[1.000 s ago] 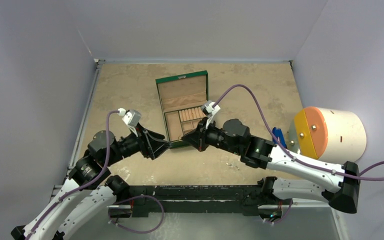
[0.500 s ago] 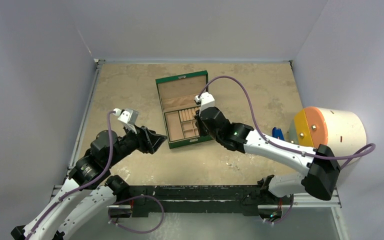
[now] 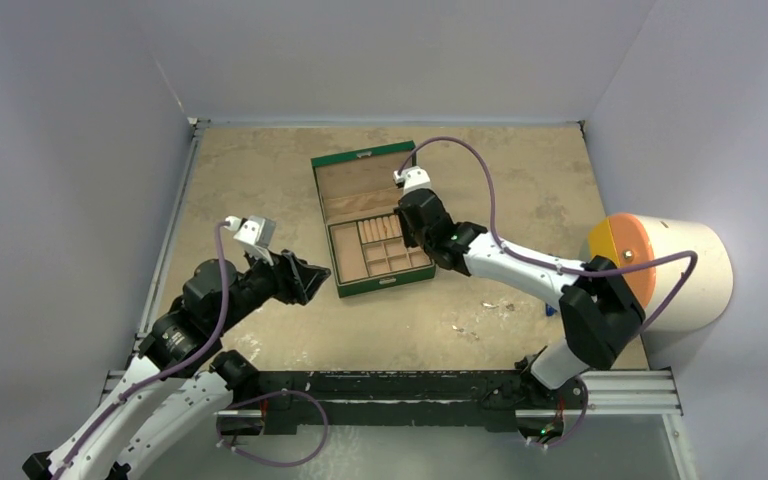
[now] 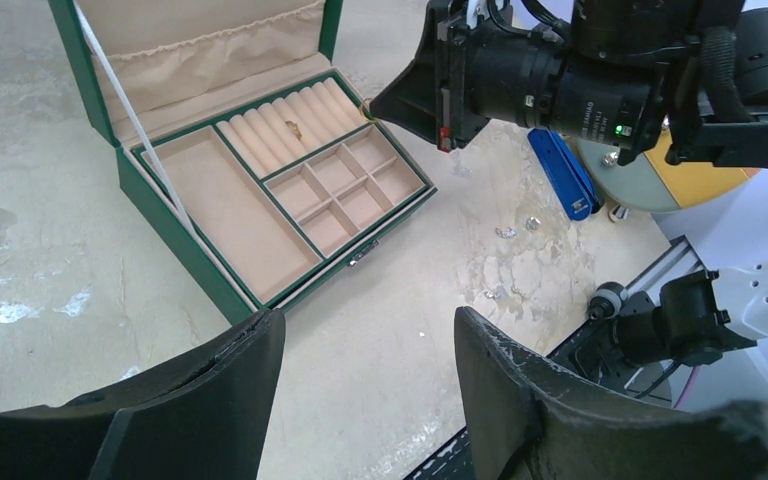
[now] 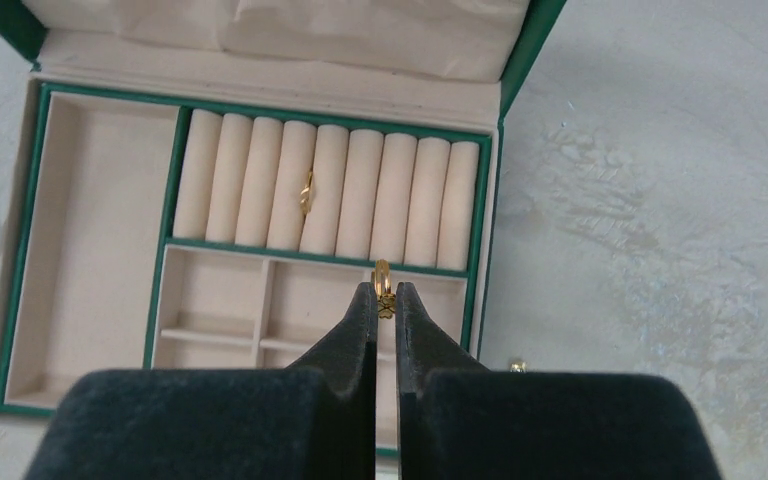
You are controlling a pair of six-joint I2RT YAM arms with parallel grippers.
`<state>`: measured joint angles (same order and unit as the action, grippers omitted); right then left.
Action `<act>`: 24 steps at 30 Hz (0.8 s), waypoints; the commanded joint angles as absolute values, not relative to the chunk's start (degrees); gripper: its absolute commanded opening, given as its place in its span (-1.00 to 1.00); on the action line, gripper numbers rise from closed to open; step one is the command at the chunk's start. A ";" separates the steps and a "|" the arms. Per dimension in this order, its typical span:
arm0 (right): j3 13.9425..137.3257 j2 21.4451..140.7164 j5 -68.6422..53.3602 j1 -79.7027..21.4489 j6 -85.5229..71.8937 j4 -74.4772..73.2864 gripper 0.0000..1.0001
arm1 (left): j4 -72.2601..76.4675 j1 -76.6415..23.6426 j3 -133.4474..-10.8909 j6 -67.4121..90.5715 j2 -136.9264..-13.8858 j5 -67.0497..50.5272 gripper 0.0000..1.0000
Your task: Organize the mixed jewelry
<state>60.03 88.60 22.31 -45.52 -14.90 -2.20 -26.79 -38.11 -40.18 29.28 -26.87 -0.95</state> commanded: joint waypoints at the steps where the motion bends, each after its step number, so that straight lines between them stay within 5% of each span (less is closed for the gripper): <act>1: 63.97 90.72 21.30 -44.77 -13.03 3.56 -1.00 | -25.52 -36.67 -42.12 28.05 -26.85 -0.18 0.25; 24: 67.41 101.63 18.95 -43.17 -15.31 7.04 -1.00 | -24.35 -31.20 -41.67 27.75 -27.51 -3.95 0.26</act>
